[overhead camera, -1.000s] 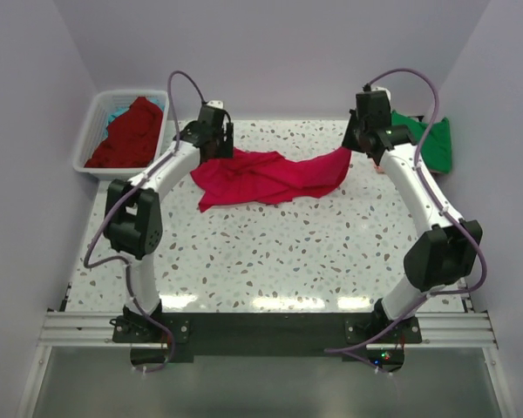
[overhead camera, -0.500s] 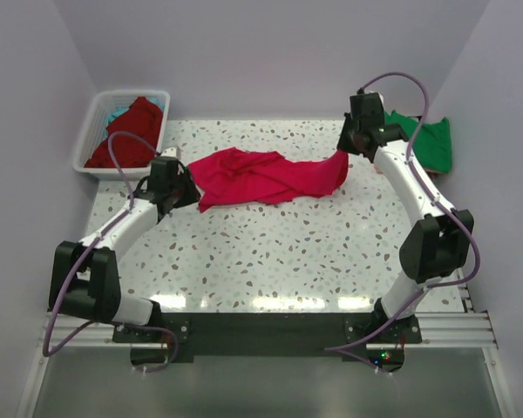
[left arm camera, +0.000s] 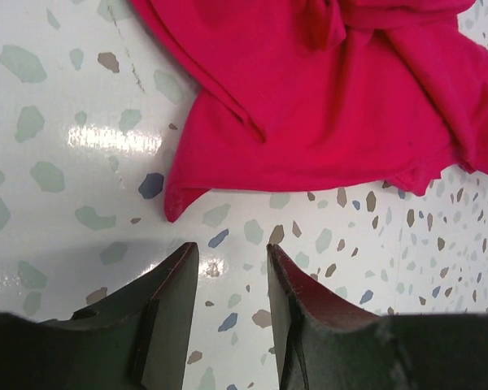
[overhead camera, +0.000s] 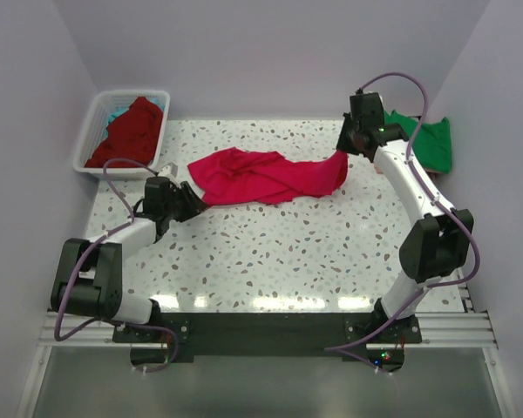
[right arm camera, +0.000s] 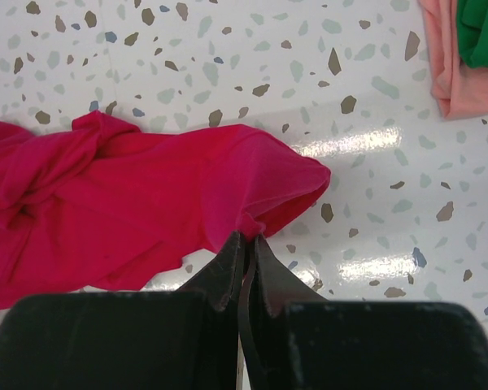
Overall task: Fold and stack the t-shirts
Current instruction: Flatten the tshirt out
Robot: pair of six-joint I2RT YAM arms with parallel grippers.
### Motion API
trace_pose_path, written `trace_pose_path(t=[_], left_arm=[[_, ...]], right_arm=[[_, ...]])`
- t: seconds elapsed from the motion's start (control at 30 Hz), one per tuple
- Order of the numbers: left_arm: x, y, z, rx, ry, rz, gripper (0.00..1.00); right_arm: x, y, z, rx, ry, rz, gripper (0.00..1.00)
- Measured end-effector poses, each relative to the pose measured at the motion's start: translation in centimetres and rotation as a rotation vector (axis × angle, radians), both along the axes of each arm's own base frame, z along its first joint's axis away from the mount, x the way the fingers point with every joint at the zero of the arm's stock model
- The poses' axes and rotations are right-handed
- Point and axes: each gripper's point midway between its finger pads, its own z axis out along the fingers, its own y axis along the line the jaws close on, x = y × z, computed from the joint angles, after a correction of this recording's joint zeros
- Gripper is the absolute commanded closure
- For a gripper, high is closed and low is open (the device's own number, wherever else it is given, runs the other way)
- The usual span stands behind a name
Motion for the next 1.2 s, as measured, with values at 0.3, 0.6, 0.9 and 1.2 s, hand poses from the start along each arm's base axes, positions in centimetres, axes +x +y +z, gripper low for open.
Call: trace_pose_path(t=[0.3, 0.6, 0.9, 1.2], left_arm=[[0.9, 1.4, -0.9, 0.058, -0.004, 0.067, 0.56], [0.8, 2.2, -2.4, 0.094, 0.036, 0.099, 0.59], [2.0, 2.0, -3.4, 0.103, 0.062, 0.09, 0.59], [4.0, 1.7, -3.4, 0.102, 0.05, 0.077, 0.59]], right_arm=[[0.0, 0.0, 0.1, -0.001, -0.001, 0.001, 1.0], [0.0, 0.0, 0.1, -0.003, 0.0, 0.003, 1.0], [0.0, 0.0, 0.1, -0.004, 0.0, 0.002, 1.0], [0.0, -0.1, 0.1, -0.006, 0.0, -0.001, 1.0]])
